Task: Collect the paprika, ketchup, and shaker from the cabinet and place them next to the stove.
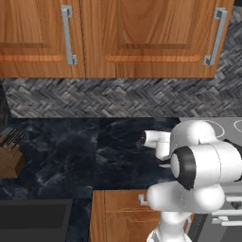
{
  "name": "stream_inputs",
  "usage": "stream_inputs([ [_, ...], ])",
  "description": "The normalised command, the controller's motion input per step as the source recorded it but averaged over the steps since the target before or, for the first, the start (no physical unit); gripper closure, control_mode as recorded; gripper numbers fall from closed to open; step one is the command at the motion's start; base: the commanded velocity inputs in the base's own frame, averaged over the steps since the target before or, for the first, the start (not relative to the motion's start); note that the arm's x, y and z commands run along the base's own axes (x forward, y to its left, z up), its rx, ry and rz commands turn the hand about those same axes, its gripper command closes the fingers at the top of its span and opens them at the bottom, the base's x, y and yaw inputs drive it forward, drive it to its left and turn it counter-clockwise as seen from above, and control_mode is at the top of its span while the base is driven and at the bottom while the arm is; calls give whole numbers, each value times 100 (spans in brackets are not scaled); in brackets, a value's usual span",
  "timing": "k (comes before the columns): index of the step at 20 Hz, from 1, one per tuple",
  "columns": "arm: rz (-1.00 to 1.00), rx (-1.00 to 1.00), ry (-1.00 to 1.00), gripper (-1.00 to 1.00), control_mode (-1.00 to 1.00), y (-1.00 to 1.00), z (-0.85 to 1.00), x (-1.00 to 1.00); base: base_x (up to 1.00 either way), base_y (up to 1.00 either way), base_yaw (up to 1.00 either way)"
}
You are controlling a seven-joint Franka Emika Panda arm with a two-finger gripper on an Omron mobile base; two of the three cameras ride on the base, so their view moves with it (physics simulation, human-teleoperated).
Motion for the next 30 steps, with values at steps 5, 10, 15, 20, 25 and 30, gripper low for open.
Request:
stream_inputs([
  [5,0,2,-13,100,-100,0,-32,-3,0,0,0],
  [10,0,0,-8,-100,-100,3,-34,0,0,0,0],
  [15,0,0,-2,-100,-100,32,-28,0,0,0,0],
  [20,0,0,-1,-100,-100,41,-27,0,0,0,0],
  [25,0,0,-2,-100,-100,32,-6,-2,0,0,0],
  [30,0,0,-1,-100,-100,15,0,-5,0,0,0],
])
